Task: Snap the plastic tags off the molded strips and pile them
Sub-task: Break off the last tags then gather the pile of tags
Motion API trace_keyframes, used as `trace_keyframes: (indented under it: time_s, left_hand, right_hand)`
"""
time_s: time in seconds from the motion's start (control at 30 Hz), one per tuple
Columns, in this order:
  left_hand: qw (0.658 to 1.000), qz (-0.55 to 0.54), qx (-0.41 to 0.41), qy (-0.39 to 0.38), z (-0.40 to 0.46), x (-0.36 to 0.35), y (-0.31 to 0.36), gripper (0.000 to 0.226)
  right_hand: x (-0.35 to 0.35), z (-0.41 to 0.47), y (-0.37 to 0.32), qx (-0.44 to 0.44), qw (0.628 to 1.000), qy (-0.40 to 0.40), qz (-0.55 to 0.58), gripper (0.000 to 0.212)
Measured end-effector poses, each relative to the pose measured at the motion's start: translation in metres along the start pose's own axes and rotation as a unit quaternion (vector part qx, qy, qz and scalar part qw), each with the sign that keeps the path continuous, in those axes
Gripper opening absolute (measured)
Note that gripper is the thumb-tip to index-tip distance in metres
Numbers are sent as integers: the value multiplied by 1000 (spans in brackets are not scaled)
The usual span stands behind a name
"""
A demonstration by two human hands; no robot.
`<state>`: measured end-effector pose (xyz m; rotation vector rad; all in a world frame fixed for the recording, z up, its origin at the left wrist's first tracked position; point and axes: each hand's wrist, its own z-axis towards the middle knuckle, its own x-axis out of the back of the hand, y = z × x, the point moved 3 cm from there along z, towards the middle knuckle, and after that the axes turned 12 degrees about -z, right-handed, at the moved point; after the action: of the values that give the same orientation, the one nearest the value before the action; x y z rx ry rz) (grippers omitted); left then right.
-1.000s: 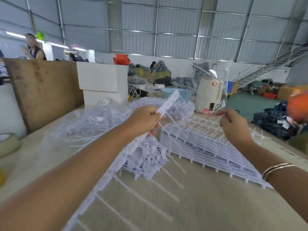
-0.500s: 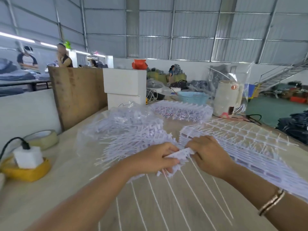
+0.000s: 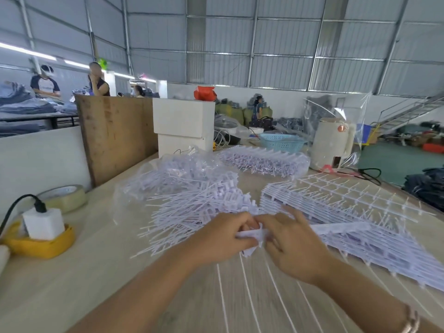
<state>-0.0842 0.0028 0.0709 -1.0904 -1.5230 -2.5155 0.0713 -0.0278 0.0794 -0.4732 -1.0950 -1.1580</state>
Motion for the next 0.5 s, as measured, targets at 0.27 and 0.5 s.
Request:
trace_keyframes:
  time_s: [0.27, 0.5]
  left_hand:
    - [997, 35, 35, 51, -21, 16, -34, 5]
    - [996, -30, 45, 78, -22, 2, -41, 7]
  right_hand:
    - [-21, -11, 19, -86, 995, 41, 37, 26]
    - [-35, -10, 1, -28, 997, -66, 35, 37]
